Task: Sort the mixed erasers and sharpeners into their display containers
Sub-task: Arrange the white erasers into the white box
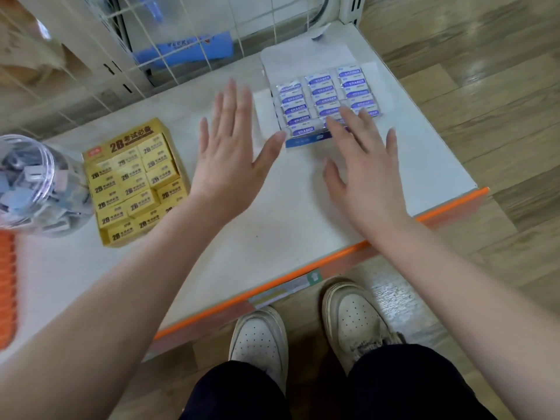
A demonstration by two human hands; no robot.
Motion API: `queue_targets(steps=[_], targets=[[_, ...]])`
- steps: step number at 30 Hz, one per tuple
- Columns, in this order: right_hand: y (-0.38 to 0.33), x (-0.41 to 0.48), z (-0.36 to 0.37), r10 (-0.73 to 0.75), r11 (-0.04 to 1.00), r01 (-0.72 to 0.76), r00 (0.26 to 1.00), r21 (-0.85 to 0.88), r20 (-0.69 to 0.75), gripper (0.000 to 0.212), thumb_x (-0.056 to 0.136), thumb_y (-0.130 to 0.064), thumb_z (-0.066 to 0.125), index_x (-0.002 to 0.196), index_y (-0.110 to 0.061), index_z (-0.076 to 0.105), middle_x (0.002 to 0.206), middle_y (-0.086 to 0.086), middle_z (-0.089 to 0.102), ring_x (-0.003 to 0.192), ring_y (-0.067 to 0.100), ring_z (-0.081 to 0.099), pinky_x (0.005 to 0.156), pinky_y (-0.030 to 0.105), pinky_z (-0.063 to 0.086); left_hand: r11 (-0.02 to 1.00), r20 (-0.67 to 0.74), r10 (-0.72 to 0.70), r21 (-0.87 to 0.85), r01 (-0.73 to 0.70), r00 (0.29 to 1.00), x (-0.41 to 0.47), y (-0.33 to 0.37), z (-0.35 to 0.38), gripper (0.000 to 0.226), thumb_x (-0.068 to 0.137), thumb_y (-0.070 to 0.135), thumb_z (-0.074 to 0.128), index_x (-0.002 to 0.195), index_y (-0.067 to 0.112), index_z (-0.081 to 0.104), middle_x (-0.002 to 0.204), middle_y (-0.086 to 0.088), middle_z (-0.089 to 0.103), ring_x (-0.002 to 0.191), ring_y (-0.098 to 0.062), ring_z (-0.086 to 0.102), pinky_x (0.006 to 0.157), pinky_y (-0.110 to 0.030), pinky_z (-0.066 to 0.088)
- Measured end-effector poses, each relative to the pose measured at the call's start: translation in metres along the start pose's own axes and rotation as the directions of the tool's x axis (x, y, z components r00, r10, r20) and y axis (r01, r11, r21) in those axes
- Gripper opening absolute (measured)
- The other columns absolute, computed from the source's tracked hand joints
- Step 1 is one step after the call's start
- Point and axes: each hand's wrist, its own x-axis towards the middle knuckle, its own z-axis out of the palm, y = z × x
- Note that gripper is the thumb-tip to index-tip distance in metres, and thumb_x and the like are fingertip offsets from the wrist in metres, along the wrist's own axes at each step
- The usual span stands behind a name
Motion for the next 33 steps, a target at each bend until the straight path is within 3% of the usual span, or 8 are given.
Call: queue_targets(steps=[7, 10, 14, 18, 21, 25, 28, 33], targets=[[-0.064, -0.031, 0.023, -0.175, 0.981, 0.175, 0.984, 0.084, -0.008, 0.046, 0.082, -0.016, 0.044, 0.126, -0.014, 0.057, 0.142, 0.008, 0.045, 0.134, 0.030, 0.036, 0.107, 0.056, 0.024, 0.929, 0.175, -0.328, 0.238, 0.283, 0.928, -0.085, -0.093, -0.052, 0.127, 0.050, 0.083, 0.033, 0.150, 0.020, -0.012, 0.157, -0.004, -0.021, 0.143, -0.025, -0.021, 0.116, -0.042, -0.008], [-0.082, -0.040, 0.027, -0.256, 0.959, 0.254, 0.967, 0.124, -0.003, 0.043, 0.083, -0.014, 0.044, 0.124, -0.012, 0.058, 0.139, 0.009, 0.048, 0.132, 0.031, 0.038, 0.107, 0.055, 0.025, 0.910, 0.136, -0.403, 0.159, 0.382, 0.905, -0.102, -0.116, -0.053, 0.122, 0.055, 0.082, 0.045, 0.150, 0.027, -0.008, 0.158, -0.005, -0.016, 0.145, -0.027, -0.014, 0.117, -0.043, -0.004], [-0.100, -0.052, 0.034, -0.272, 0.944, 0.262, 0.962, 0.200, 0.026, 0.043, 0.084, -0.016, 0.042, 0.124, -0.011, 0.058, 0.139, 0.009, 0.049, 0.133, 0.028, 0.038, 0.110, 0.050, 0.023, 0.892, 0.110, -0.443, -0.042, 0.450, 0.890, -0.111, -0.128, -0.037, 0.126, 0.062, 0.068, 0.067, 0.151, 0.018, -0.006, 0.159, -0.003, -0.013, 0.146, -0.020, 0.000, 0.116, -0.037, 0.012], [-0.104, -0.054, 0.037, -0.311, 0.932, 0.289, 0.948, 0.220, 0.070, 0.044, 0.082, -0.012, 0.050, 0.126, -0.008, 0.057, 0.138, 0.010, 0.048, 0.132, 0.028, 0.040, 0.109, 0.047, 0.025, 0.845, 0.037, -0.508, -0.173, 0.506, 0.861, -0.104, -0.132, -0.024, 0.117, 0.069, 0.050, 0.077, 0.152, 0.014, 0.003, 0.157, -0.003, 0.015, 0.139, -0.020, 0.029, 0.109, -0.028, 0.025], [-0.104, -0.047, 0.036, -0.274, 0.946, 0.241, 0.952, 0.217, 0.136, 0.048, 0.085, -0.017, 0.049, 0.131, -0.003, 0.051, 0.141, 0.010, 0.046, 0.133, 0.024, 0.036, 0.111, 0.041, 0.024, 0.863, 0.010, -0.469, -0.207, 0.461, 0.883, -0.096, -0.135, -0.021, 0.108, 0.073, 0.041, 0.077, 0.151, 0.012, 0.008, 0.149, -0.005, 0.036, 0.132, -0.022, 0.039, 0.104, -0.029, 0.032], [-0.107, -0.036, 0.035, -0.224, 0.966, 0.171, 0.928, 0.195, 0.299, 0.062, 0.093, -0.023, 0.053, 0.144, -0.001, 0.026, 0.153, 0.013, 0.023, 0.142, 0.024, 0.019, 0.115, 0.035, 0.014, 0.938, 0.046, -0.311, -0.148, 0.314, 0.949, -0.068, -0.111, -0.004, 0.098, 0.081, 0.038, 0.070, 0.151, 0.012, 0.007, 0.146, -0.005, 0.039, 0.135, -0.025, 0.033, 0.106, -0.034, 0.028], [-0.099, -0.026, 0.032, -0.155, 0.986, 0.123, 0.933, 0.116, 0.326, 0.069, 0.093, -0.028, 0.050, 0.146, 0.000, 0.017, 0.156, 0.016, 0.010, 0.144, 0.026, 0.010, 0.114, 0.037, 0.019, 0.951, 0.042, -0.233, -0.197, 0.237, 0.972, -0.050, -0.089, 0.009, 0.088, 0.084, 0.035, 0.067, 0.149, 0.013, 0.012, 0.146, -0.003, 0.040, 0.136, -0.022, 0.032, 0.114, -0.037, 0.024], [-0.080, -0.008, 0.033, -0.214, 0.976, 0.195, 0.946, 0.099, 0.243, 0.052, 0.086, -0.014, 0.056, 0.133, 0.006, 0.044, 0.139, 0.021, 0.044, 0.131, 0.033, 0.040, 0.105, 0.040, 0.034, 0.958, 0.022, -0.225, -0.178, 0.225, 0.974, -0.047, -0.081, 0.002, 0.079, 0.089, 0.034, 0.060, 0.150, 0.014, 0.014, 0.152, -0.004, 0.030, 0.139, -0.020, 0.025, 0.117, -0.037, 0.017]])
